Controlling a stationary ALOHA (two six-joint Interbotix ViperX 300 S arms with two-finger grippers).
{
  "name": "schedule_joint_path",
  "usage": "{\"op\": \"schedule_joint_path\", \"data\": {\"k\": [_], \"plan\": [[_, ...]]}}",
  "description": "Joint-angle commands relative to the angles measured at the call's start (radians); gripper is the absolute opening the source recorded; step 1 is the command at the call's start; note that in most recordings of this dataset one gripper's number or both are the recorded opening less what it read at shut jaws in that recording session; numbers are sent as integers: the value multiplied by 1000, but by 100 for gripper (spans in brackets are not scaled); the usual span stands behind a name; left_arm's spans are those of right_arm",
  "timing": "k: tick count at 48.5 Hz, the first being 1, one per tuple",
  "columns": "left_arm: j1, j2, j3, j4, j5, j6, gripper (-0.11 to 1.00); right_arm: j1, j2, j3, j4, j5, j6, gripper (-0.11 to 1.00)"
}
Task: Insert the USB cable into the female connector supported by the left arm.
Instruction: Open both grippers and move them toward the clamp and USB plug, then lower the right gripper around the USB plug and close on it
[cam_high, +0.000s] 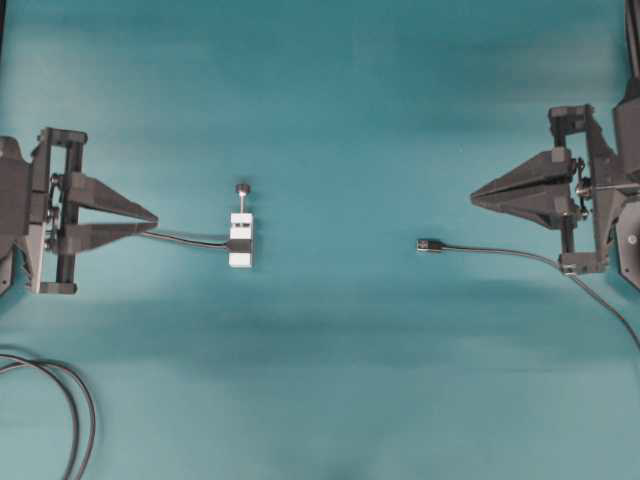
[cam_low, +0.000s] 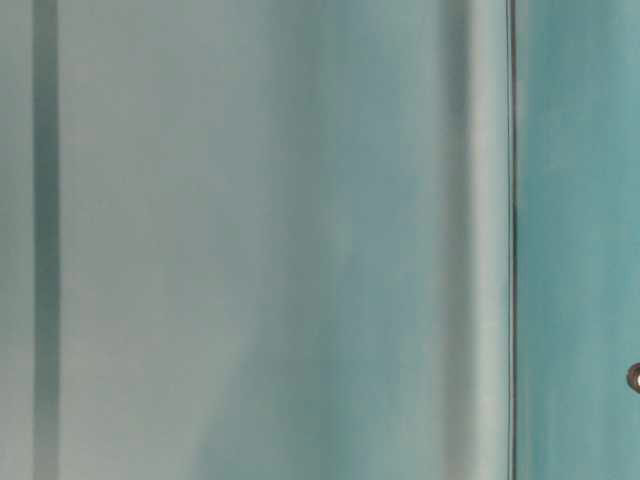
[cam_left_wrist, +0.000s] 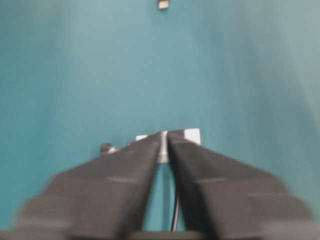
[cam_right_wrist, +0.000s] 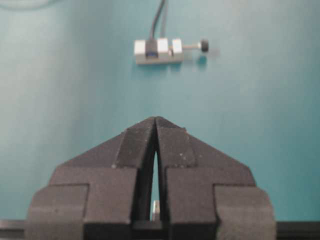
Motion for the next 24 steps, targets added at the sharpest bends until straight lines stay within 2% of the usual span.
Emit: {"op": "schedule_joint_path", "data": {"k": [1,5,8,12,19,21,24], "plan": [[6,8,-2,-2,-31,5,40,-3,11,-14,-3,0,3,0],[15,12,15,-18,-66,-21,67,-3,28,-14,-3,0,6,2],[23,17,29,-21,-94,-52,81,-3,51,-15,-3,0,14,9],[26,25,46,-21,-126,-86,81,-3,91,-17,-3,-2,21,30],[32,48,95,-21,-175,-103,80,-8,172,-12,-3,-37,23,70],[34,60,104,-21,-189,-103,80,-9,198,-11,-3,-52,23,73],[34,77,114,-20,-213,-101,80,-9,242,-8,-3,-74,23,71]]}}
